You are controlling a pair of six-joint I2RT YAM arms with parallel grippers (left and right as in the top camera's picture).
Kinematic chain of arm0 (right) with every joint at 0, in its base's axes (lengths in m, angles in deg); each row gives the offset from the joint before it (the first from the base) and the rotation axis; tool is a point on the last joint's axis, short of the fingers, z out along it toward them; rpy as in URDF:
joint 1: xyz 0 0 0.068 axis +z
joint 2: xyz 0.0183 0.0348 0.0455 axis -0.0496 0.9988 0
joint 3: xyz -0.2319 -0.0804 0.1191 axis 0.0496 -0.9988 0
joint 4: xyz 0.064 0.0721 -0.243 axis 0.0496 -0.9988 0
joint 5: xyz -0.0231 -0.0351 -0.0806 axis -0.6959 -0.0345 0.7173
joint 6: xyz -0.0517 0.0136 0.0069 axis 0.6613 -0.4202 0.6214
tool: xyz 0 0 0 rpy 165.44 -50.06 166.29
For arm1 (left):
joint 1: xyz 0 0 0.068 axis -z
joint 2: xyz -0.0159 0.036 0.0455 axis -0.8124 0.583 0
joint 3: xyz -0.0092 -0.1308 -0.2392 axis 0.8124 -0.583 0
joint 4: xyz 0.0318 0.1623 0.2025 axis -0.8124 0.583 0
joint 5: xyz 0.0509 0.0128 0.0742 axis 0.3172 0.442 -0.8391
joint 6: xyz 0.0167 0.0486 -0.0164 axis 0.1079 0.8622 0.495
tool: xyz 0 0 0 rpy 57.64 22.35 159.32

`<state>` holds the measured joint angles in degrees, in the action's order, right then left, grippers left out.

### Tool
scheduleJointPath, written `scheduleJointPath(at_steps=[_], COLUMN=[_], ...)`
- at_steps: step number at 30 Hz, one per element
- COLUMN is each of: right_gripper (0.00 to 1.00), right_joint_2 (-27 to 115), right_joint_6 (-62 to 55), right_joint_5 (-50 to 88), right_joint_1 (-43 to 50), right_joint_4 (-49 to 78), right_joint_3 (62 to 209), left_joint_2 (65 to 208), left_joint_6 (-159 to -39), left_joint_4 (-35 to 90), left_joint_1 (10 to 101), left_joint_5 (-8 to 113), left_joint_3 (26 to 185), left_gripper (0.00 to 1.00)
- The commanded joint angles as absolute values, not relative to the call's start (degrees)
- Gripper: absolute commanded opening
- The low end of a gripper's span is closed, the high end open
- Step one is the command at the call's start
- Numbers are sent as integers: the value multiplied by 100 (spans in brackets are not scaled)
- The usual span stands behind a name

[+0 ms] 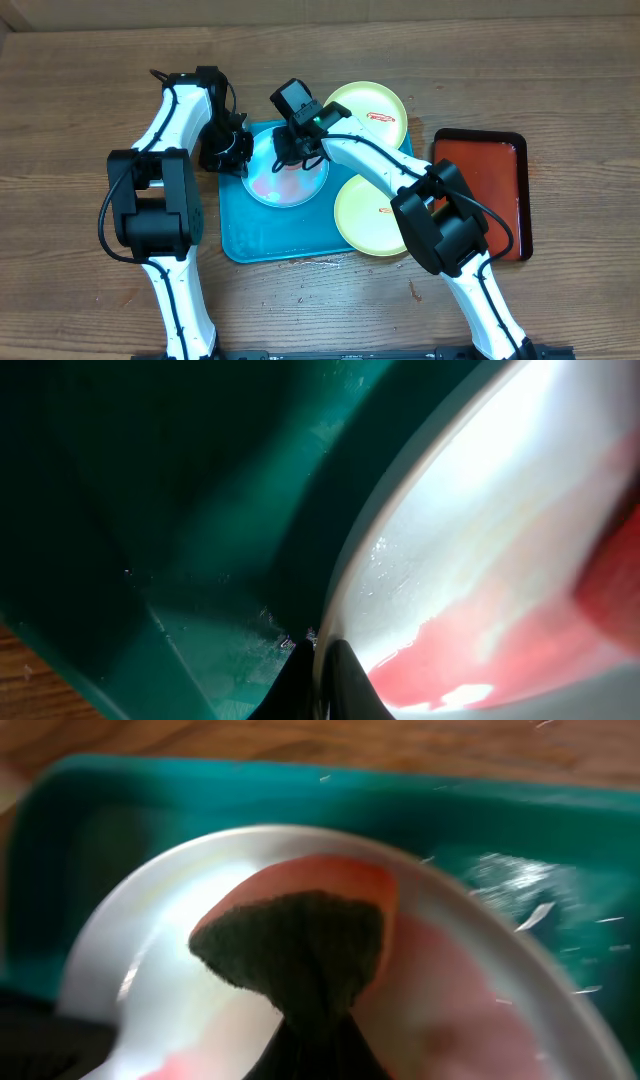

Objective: Clean dirty plates on tray and stack at the side
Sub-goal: 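Scrub the red smear on the white plate with the sponge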

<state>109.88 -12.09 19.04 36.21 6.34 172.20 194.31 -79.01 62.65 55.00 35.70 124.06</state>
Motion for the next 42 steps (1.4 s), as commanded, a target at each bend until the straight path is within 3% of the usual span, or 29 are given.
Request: scheduleJointPath(at_steps=[1, 11, 19, 25, 34, 42], right_gripper=[4, 4, 4, 4, 4, 4], right_joint_2=[11058, 11054, 11019, 11019, 11130, 11467], right_joint_6=[-1101, -1032, -1051, -983, -293, -253], right_joint_5=[849, 787, 3362, 4379, 1655, 27], right_joint_1=[3702, 3756, 3608, 3632, 3647, 3680], right_joint_4=[612, -612, -1716, -1418, -234, -568], right_joint_3=[17248, 17250, 17441, 17591, 17580, 17580], left_joint_2=[19545, 19545, 19545, 19545, 19545, 19545], left_joint_6=[-7846, -7846, -7844, -7846, -7844, -7844], left_joint_4=[6224, 6228, 6226, 6226, 6226, 6224], left_joint_1=[5511, 5511, 5511, 5511, 5511, 5511], left_joint_5=[3205, 3203, 3203, 3201, 3203, 3203], left_joint_3=[12354, 12354, 12354, 12354, 12354, 12354], left_gripper=[4, 4, 4, 4, 4, 4])
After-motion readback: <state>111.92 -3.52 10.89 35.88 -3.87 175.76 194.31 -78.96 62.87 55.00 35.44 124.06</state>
